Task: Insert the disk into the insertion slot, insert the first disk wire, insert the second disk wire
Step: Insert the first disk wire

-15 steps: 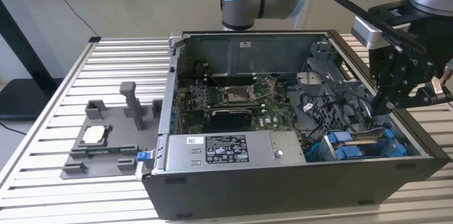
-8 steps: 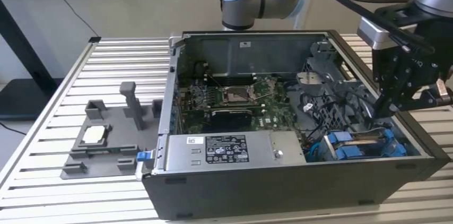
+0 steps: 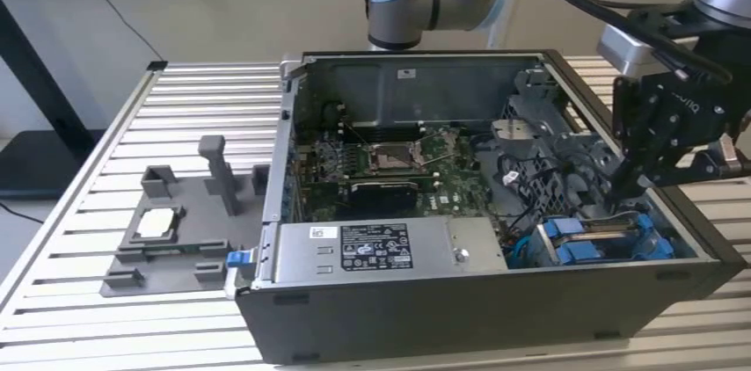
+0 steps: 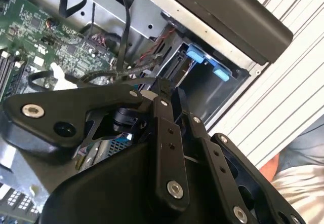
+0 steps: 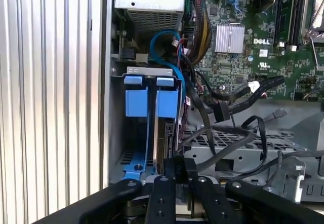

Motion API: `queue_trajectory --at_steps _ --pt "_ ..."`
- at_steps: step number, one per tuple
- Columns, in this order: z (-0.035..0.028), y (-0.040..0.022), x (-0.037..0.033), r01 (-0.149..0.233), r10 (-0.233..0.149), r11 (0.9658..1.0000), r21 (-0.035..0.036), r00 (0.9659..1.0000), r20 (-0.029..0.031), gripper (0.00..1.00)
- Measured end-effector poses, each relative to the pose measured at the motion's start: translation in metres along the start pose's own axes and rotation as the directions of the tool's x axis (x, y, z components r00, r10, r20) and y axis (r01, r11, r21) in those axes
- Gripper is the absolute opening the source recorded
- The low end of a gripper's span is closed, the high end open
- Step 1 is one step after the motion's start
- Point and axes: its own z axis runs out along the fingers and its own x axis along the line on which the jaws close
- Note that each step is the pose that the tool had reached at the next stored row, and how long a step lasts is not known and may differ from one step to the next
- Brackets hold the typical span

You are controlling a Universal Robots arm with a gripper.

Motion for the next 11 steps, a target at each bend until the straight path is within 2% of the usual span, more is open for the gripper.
queue_trajectory --at_steps 2,7,9,11 --pt "0.0013 0.0000 0.0001 -0.010 0.010 0.9999 -0.0098 0.9999 -0.0002 0.19" --pt "0.0062 -0.0002 0.0001 -0.030 0.030 0.9994 -0.0182 0.9995 -0.0004 0.19" --pt "0.0078 -0.0016 0.0002 -0.032 0.032 0.9992 -0.0255 0.9995 -0.0003 0.19" --pt "0.0093 -0.0049 0.0003 -0.032 0.032 0.9988 -0.0362 0.9995 -0.0002 0.19"
